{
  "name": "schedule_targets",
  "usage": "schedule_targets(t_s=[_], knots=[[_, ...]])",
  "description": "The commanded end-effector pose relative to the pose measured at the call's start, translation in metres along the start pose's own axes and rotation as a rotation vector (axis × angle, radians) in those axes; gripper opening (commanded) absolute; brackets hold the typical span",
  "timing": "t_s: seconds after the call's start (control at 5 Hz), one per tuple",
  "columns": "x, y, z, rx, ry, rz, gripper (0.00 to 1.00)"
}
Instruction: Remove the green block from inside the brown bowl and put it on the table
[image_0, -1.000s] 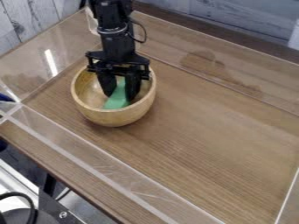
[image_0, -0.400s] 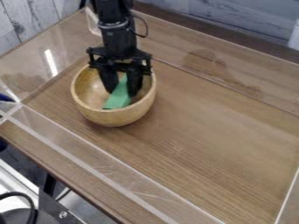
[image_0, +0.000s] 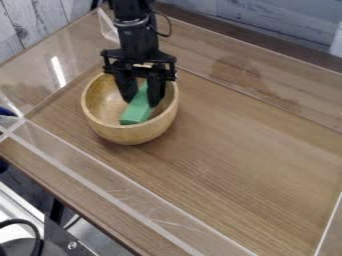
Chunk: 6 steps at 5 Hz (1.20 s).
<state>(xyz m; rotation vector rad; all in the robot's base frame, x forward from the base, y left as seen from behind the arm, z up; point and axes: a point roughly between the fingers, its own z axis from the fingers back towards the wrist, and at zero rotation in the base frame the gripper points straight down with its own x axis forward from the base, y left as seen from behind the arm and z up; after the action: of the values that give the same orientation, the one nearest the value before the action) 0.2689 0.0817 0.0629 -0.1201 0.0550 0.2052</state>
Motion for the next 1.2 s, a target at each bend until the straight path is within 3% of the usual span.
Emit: schedule_targets(t_s=[0.0, 1.0], knots=[[0.013, -0.008, 0.026, 0.009, -0.093, -0.030, 0.00], [0.015, -0.035, 0.034, -0.008, -0.095, -0.109, 0.00]])
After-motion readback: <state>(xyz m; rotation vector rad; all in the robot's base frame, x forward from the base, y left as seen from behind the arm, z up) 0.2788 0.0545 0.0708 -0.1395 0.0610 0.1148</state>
